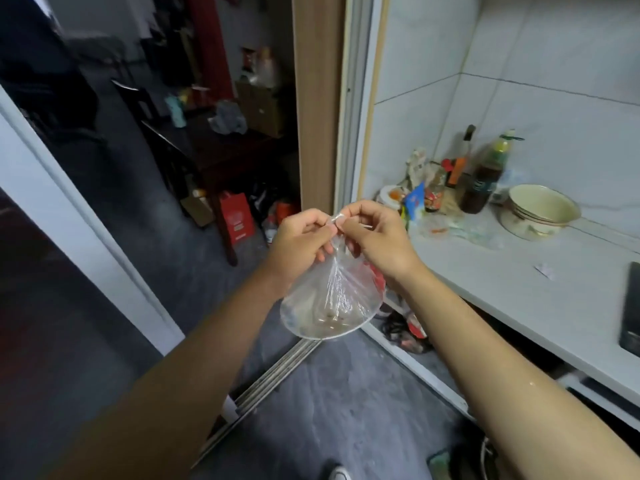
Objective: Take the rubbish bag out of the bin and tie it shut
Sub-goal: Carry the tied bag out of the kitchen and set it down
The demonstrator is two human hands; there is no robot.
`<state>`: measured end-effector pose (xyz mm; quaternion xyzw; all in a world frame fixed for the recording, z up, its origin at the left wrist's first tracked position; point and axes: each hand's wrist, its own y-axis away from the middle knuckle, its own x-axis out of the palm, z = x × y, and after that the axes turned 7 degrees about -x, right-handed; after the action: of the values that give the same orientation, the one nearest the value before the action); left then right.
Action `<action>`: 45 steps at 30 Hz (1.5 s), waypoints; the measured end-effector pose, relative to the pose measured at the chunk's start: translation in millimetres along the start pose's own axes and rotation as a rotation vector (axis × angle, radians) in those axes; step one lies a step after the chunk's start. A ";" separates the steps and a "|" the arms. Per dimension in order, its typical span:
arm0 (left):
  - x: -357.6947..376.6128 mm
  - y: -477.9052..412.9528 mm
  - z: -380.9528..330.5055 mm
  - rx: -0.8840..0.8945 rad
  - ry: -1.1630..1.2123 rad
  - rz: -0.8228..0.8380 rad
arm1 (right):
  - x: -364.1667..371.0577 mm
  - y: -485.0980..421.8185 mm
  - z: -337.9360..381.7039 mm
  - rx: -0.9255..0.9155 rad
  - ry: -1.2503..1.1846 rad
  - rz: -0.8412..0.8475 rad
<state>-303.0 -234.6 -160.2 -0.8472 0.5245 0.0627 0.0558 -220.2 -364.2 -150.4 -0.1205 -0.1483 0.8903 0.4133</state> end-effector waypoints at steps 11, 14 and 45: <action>-29.3 -98.5 7.7 -0.111 0.083 -0.228 | 21.7 -124.2 -64.6 0.051 -0.117 0.099; -39.8 -126.7 22.8 -0.164 0.125 -0.274 | 33.8 -152.7 -87.7 0.085 -0.109 0.120; -166.9 -404.2 271.9 -0.196 0.194 -0.293 | 162.9 -363.4 -372.3 0.270 -0.206 0.015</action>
<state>-27.7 135.5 -389.2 -0.9179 0.3901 0.0227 -0.0693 57.3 46.1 -378.3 0.0269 -0.0680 0.9129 0.4016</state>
